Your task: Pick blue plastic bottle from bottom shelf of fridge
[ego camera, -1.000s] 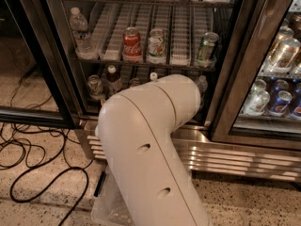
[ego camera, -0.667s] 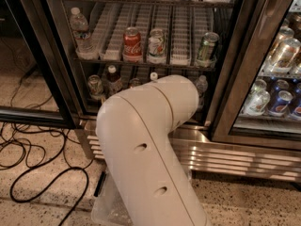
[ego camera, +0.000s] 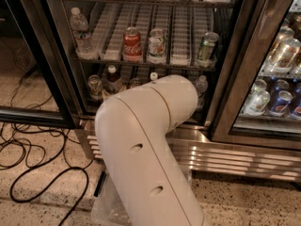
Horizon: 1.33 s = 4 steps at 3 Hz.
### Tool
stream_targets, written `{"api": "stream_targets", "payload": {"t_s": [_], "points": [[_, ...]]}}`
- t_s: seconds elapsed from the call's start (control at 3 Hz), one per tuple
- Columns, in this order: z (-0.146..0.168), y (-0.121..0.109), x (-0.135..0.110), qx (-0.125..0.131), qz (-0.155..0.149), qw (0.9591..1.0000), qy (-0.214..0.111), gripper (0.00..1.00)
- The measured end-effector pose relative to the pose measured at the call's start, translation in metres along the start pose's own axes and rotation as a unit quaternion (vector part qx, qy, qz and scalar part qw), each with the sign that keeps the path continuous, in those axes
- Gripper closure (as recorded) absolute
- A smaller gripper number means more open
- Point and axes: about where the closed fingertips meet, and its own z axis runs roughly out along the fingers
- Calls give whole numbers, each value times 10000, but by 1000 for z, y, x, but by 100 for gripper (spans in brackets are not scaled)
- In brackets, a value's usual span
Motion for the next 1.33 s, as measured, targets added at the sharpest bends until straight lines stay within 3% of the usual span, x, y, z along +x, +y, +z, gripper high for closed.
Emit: {"api": "stream_targets", "payload": {"t_s": [1.33], "points": [[33,-19,-2,237,126,9996,-129,34]]}}
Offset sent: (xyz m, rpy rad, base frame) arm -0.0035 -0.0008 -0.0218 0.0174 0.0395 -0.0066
